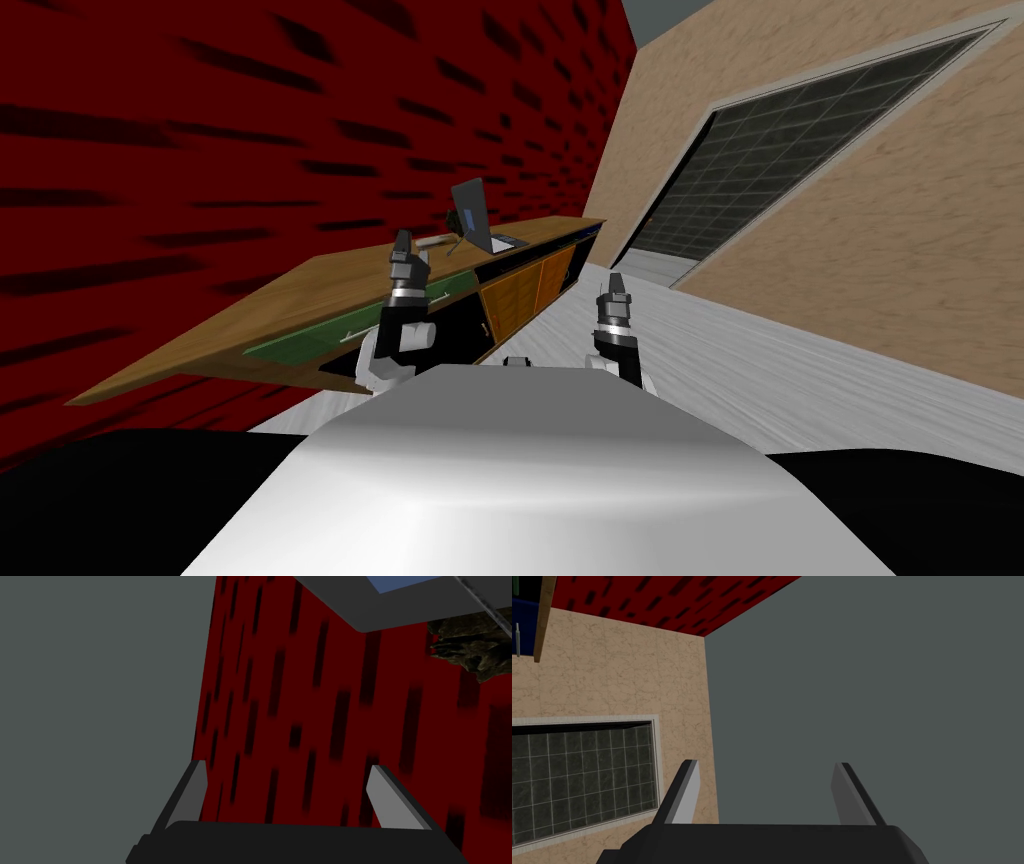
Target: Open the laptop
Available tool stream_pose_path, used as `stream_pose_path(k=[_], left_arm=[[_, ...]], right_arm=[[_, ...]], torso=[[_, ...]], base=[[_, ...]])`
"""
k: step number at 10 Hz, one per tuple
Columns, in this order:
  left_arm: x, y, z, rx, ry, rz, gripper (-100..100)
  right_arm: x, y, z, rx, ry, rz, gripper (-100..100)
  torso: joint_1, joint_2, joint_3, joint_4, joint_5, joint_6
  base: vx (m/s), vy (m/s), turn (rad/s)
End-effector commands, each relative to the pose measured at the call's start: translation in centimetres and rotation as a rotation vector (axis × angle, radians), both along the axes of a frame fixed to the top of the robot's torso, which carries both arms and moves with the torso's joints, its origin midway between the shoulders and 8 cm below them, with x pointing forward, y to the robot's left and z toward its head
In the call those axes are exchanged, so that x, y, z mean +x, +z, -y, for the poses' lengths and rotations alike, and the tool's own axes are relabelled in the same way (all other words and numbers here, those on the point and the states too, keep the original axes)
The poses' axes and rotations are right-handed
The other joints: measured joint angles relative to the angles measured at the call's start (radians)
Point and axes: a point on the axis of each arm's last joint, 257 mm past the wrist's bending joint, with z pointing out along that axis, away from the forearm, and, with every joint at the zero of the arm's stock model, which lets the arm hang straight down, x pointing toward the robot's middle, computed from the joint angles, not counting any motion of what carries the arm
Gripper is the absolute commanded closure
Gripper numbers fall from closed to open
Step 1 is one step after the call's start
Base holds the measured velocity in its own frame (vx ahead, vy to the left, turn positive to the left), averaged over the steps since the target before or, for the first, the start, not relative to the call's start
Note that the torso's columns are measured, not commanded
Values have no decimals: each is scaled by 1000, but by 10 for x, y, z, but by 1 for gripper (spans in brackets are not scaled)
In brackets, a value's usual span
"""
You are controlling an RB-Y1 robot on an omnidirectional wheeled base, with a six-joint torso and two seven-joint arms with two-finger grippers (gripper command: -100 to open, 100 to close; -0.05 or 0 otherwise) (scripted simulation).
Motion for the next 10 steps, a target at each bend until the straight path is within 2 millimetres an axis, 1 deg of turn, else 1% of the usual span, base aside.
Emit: stream_pose_path(k=[1,2,4,5,7,8,9,10], left_arm=[[9,6,-7,-10,22,-20,-100],[11,20,-11,-10,32,0,-100],[17,13,-15,-23,43,-36,-100],[19,26,-19,-27,54,-19,-100],[24,21,-23,-39,63,-50,-100],[27,33,-28,-48,76,-38,-100],[30,29,-31,-57,82,-60,-100],[31,43,-35,-67,92,-42,-100]], right_arm=[[0,0,0,0,0,0,0],[0,0,0,0,0,0,0],[0,0,0,0,0,0,0],[0,0,0,0,0,0,0],[0,0,0,0,0,0,0],[0,0,0,0,0,0,0],[0,0,0,0,0,0,0],[0,0,0,0,0,0,0]], torso=[[-3,-1,-1,0,-1,0],[-3,-3,-1,-1,-1,0],[-2,-4,-3,-1,-1,0],[1,-1,-1,0,0,0],[-2,-2,-1,-1,-1,0],[0,-1,-1,0,0,0],[-2,-2,-1,0,-1,0],[-3,-3,-2,-1,-1,0]], base=[[42,-71,38],[72,-90,55],[50,-55,18],[48,-67,55],[34,-45,22],[31,-57,66],[46,-73,43],[67,-91,72]])
